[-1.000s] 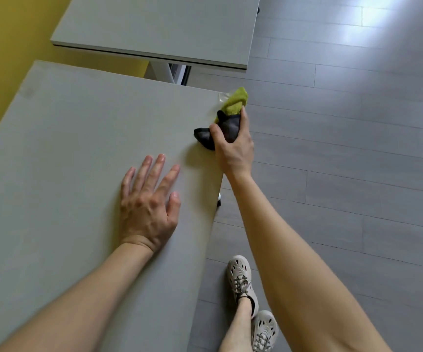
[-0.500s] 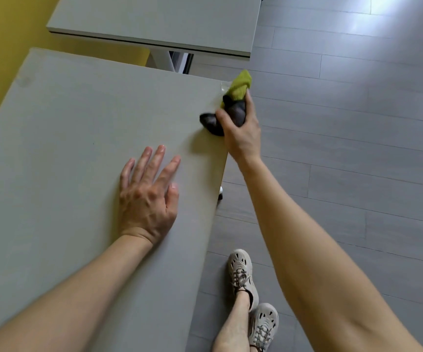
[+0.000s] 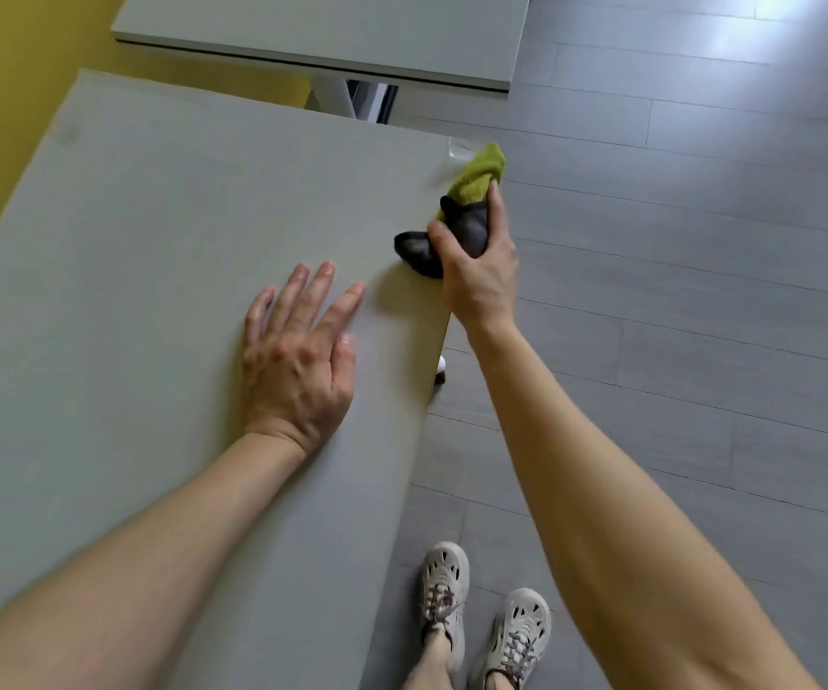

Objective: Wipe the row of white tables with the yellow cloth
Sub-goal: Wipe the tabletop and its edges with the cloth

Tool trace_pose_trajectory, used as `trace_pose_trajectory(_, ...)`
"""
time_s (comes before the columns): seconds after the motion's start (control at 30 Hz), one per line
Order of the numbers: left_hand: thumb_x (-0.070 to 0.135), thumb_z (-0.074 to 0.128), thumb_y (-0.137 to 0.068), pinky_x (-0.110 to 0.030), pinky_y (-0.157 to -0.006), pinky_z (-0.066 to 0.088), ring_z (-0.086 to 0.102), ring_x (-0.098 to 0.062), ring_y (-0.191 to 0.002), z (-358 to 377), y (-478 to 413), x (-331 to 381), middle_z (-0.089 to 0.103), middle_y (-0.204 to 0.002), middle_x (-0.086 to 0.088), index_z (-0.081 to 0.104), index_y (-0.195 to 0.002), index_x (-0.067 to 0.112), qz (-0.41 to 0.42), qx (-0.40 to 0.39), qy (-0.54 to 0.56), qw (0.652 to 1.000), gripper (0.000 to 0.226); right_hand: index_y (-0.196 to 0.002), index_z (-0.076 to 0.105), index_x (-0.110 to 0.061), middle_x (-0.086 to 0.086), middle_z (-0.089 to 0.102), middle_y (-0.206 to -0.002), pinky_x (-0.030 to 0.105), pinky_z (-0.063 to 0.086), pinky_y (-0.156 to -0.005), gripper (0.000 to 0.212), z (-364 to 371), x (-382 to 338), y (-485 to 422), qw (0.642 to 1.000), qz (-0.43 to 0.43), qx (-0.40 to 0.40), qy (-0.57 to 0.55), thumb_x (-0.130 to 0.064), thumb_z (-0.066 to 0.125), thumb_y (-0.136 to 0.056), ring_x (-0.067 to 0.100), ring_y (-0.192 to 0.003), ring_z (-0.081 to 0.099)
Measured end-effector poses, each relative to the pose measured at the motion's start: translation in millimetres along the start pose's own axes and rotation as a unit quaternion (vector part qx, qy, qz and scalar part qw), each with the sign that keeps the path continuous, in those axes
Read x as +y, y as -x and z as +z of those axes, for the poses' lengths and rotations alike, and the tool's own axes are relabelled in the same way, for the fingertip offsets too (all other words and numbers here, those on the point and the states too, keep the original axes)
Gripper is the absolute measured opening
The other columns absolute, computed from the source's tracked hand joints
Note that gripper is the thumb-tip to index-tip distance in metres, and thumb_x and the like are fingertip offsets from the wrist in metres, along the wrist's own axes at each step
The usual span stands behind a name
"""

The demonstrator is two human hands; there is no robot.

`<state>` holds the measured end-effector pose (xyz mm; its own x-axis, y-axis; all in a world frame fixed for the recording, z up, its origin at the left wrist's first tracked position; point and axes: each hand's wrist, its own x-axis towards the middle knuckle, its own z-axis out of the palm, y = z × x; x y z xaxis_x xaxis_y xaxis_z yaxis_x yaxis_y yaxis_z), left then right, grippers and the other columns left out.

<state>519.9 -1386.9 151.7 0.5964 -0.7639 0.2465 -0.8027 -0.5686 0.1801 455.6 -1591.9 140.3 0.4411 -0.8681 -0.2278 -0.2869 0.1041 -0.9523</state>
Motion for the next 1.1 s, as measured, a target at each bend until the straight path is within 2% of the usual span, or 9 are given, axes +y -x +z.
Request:
trace_pose_trajectory(0.17, 0.031, 0.046, -0.1, -0.054, -0.131, 0.026, 0.04, -0.028, -0.16, -2.5, -0.5, -0.4, 0.046, -0.171, -0.003, 0.061, -0.154, 0.03, 0.002, -0.006, -0.003, 1.0, 0.056, -0.17, 0.036, -0.027, -0.014, 0.044, -0.169, 0.014, 0.032, -0.121, 0.088, -10.4, 40.3, 122.0, 0.998, -0.039, -0.047, -0.024, -0.025, 0.08, -0.094, -0.004, -0.152, 0.041)
trace_pose_trajectory(0.3, 0.031, 0.047, -0.101, -0.055, -0.13, 0.026, 0.043, -0.03, -0.158, -2.1, -1.1, -0.1, 0.05, -0.167, -0.008, 0.064, -0.151, 0.027, -0.001, -0.003, 0.007, 1.0, 0.053, -0.173, 0.023, -0.027, -0.006, 0.032, -0.175, 0.016, 0.028, -0.126, 0.091, -16.4, 52.8, 239.7, 0.994, -0.053, -0.079, 0.044, -0.035, 0.071, -0.096, 0.004, -0.16, 0.03)
trace_pose_trajectory(0.4, 0.03, 0.052, -0.098, -0.057, -0.127, 0.031, 0.053, -0.035, -0.144, -3.9, -0.1, -1.3, 0.059, -0.151, -0.018, 0.071, -0.139, 0.021, -0.019, 0.005, 0.028, 0.999, 0.046, -0.175, 0.017, -0.025, 0.003, 0.024, -0.179, 0.028, 0.034, -0.123, 0.093, -6.7, 43.6, 221.6, 0.989, -0.064, -0.056, 0.117, -0.043, 0.067, -0.098, 0.02, -0.158, 0.033)
trace_pose_trajectory(0.47, 0.028, 0.055, -0.096, -0.059, -0.119, 0.041, 0.059, -0.037, -0.126, -5.4, 0.5, -3.3, 0.063, -0.133, -0.021, 0.076, -0.128, 0.019, -0.026, 0.028, 0.039, 0.999, 0.039, -0.174, 0.02, -0.024, 0.009, 0.029, -0.175, 0.04, 0.043, -0.117, 0.091, 2.2, 36.8, 188.7, 0.987, -0.078, -0.02, 0.142, -0.046, 0.068, -0.1, 0.031, -0.152, 0.043)
trace_pose_trajectory(0.53, 0.023, 0.057, -0.095, -0.056, -0.113, 0.046, 0.061, -0.041, -0.118, -8.9, 2.5, -3.0, 0.063, -0.126, -0.021, 0.078, -0.124, 0.019, -0.038, 0.023, 0.055, 0.997, 0.036, -0.173, 0.024, -0.026, 0.009, 0.035, -0.173, 0.041, 0.042, -0.115, 0.088, 3.1, 29.2, 151.8, 0.987, -0.076, 0.003, 0.14, -0.046, 0.07, -0.102, 0.031, -0.149, 0.046)
trace_pose_trajectory(0.67, 0.026, 0.05, -0.1, -0.053, -0.122, 0.039, 0.057, -0.039, -0.137, -34.2, 38.6, -1.4, 0.061, -0.149, -0.016, 0.074, -0.136, 0.021, -0.03, -0.06, 0.07, 0.995, 0.044, -0.172, 0.028, -0.031, -0.002, 0.035, -0.175, 0.034, 0.038, -0.121, 0.085, -5.5, 28.8, 135.0, 0.993, -0.085, -0.014, 0.087, -0.045, 0.072, -0.1, 0.016, -0.156, 0.038)
trace_pose_trajectory(0.83, 0.032, 0.047, -0.109, -0.06, -0.129, 0.027, 0.046, -0.034, -0.154, -65.9, 170.1, -12.2, 0.049, -0.164, -0.014, 0.062, -0.153, 0.025, 0.023, -0.052, 0.026, 0.998, 0.047, -0.169, 0.034, -0.038, -0.01, 0.027, -0.179, 0.022, 0.034, -0.122, 0.082, -14.3, 64.2, 280.7, 0.994, -0.088, -0.037, 0.052, -0.041, 0.072, -0.096, -0.004, -0.159, 0.029)
trace_pose_trajectory(1.0, 0.033, 0.044, -0.11, -0.06, -0.131, 0.026, 0.043, -0.028, -0.158, -53.2, 189.7, -21.9, 0.048, -0.168, -0.01, 0.064, -0.152, 0.025, 0.012, -0.017, 0.022, 1.0, 0.048, -0.17, 0.035, -0.031, -0.008, 0.032, -0.177, 0.011, 0.031, -0.12, 0.087, -19.2, 72.3, 301.5, 0.992, -0.099, -0.062, 0.038, -0.035, 0.074, -0.093, 0.001, -0.159, 0.032)
trace_pose_trajectory(1.1, 0.031, 0.047, -0.108, -0.058, -0.131, 0.025, 0.042, -0.027, -0.159, -53.9, 191.2, -22.9, 0.048, -0.168, -0.009, 0.063, -0.153, 0.026, 0.012, -0.009, 0.019, 1.0, 0.049, -0.172, 0.024, -0.039, -0.011, 0.04, -0.172, 0.022, 0.038, -0.116, 0.095, -6.2, 51.3, 228.2, 0.997, -0.059, -0.019, 0.036, -0.036, 0.076, -0.093, 0.01, -0.152, 0.045)
